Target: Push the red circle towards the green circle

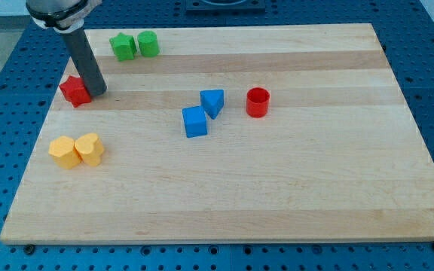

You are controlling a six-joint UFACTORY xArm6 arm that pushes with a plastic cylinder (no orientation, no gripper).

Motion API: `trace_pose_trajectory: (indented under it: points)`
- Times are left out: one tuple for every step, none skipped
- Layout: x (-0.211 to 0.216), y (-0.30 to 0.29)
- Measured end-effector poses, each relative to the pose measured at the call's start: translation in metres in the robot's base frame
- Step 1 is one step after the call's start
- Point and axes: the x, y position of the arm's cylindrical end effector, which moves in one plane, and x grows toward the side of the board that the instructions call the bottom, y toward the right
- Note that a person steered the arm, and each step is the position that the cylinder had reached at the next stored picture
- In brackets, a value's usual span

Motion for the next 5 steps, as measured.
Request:
trace_pose_trajectory:
  points:
    - [-0.023, 0.056]
    - [-0.041, 0.137]
    - [-0.052, 0.179]
    - [-0.058, 0.215]
    - [-0.065, 0.261]
